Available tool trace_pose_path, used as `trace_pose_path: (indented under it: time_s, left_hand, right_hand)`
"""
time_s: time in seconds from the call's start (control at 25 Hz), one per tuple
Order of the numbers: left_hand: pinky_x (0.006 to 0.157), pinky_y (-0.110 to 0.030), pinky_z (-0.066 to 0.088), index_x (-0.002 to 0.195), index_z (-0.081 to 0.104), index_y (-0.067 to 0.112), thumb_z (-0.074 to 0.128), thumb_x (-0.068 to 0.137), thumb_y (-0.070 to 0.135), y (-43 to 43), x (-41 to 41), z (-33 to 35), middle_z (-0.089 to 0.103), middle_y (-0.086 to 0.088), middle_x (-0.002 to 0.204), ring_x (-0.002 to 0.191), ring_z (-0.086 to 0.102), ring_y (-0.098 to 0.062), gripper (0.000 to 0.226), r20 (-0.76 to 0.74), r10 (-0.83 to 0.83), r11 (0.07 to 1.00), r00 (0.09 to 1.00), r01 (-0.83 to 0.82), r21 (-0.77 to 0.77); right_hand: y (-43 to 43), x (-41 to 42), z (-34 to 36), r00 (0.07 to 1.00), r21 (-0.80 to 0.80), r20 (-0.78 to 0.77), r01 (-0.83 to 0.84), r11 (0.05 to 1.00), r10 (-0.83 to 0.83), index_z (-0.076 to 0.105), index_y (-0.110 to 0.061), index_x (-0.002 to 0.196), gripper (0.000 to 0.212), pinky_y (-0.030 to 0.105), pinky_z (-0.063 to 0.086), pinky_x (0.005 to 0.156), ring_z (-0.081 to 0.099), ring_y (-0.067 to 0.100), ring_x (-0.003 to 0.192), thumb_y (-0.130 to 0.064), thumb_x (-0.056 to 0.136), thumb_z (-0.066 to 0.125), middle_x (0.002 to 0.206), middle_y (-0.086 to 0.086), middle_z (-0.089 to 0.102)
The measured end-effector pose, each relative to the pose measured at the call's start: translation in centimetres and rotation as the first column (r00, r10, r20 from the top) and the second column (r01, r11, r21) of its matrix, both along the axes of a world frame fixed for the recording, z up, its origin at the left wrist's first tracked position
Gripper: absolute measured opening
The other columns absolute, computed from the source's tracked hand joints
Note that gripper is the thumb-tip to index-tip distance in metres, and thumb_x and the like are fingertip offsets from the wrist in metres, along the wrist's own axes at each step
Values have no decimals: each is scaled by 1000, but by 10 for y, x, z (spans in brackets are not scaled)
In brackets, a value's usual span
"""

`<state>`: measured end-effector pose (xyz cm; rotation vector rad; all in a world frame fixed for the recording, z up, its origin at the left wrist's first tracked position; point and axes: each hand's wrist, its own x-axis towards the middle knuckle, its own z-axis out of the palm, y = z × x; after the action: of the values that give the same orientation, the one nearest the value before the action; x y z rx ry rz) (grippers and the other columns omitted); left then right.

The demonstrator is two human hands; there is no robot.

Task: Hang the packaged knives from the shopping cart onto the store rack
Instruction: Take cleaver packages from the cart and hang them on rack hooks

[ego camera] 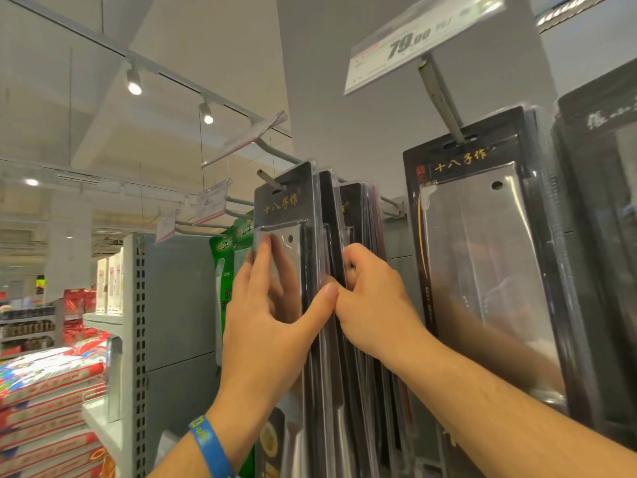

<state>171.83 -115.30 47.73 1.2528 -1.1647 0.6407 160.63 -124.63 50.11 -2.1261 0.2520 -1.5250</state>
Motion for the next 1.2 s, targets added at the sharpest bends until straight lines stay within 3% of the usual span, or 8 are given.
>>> trace_pose_path:
  time_s: [0.2, 0.44, 0.6, 0.76, 0.88, 0.96, 1.08, 1.2]
  left_hand:
    - [110, -46, 42, 144, 12, 66, 57, 61, 90, 1, 3, -2, 30, 18, 155, 141, 35, -10, 97, 28, 27, 1000, 999, -27, -15]
    - [111, -46, 40, 146, 13, 61, 55, 63, 90, 2, 7, -2, 28, 19, 156, 144, 29, -7, 98, 32, 66, 997, 997, -65, -31]
    - [114, -47, 37, 148, 10, 58, 54, 65, 89, 0, 6, -2, 21, 17, 160, 146, 25, -8, 99, 43, 106, 994, 993, -106, 5]
    - [113, -49, 38, 147, 8, 59, 51, 63, 93, 0, 6, -2, 19, 18, 160, 146, 25, -10, 101, 32, 117, 993, 993, -118, 22]
    - [112, -49, 39, 146, 7, 61, 53, 61, 93, 1, 5, -2, 17, 20, 160, 146, 26, -10, 102, 21, 89, 995, 996, -90, 31]
    - [110, -50, 40, 147, 7, 60, 55, 61, 93, 1, 5, -2, 22, 17, 158, 144, 31, -14, 103, 14, 84, 995, 996, -85, 44]
    - [110, -50, 41, 147, 8, 58, 56, 62, 92, 3, 4, -2, 22, 17, 158, 143, 33, -15, 103, 4, 91, 995, 996, -91, 48]
    - [113, -48, 37, 149, 9, 56, 56, 63, 91, 1, 2, 0, 21, 16, 159, 146, 27, -11, 104, 3, 68, 997, 998, -68, 45]
  right_hand:
    - [-3, 8, -2, 1000, 37, -23, 5, 999, -5, 49, -27, 105, 18, 16, 32, 57, 40, 0, 67, -17, 98, 61, 79, -14, 43]
    - [-2, 9, 2, 1000, 107, -8, 26, 994, -25, 52, -23, 101, 11, 23, 40, 59, 53, 10, 71, -24, 98, 62, 85, -2, 58]
    - [-4, 8, 1, 998, 141, -38, -49, 989, 55, 54, -22, 123, 25, 36, 54, 80, 58, 16, 91, -32, 101, 61, 111, 7, 67]
    - [-11, -6, -2, 999, 122, 10, -39, 992, 38, 58, -32, 99, 19, 20, 44, 67, 58, -2, 71, -52, 99, 57, 80, -15, 63]
    - [-21, -12, -2, 963, 189, 241, 75, 979, -120, 60, -36, 102, 4, 7, 41, 62, 61, -3, 77, -37, 102, 55, 90, -14, 67]
    - [-24, -11, 0, 951, 199, 201, 194, 960, -234, 57, -31, 112, 12, 5, 38, 56, 58, -1, 78, -31, 100, 61, 98, -11, 63]
    - [-27, -9, 2, 963, 198, 170, 173, 965, -207, 57, -30, 106, 20, -1, 39, 55, 57, -2, 72, -34, 94, 72, 85, -14, 61]
    - [-28, -11, 4, 972, 200, 130, 170, 965, -198, 60, -28, 108, 25, 7, 40, 52, 57, -3, 69, -33, 90, 77, 78, -14, 62]
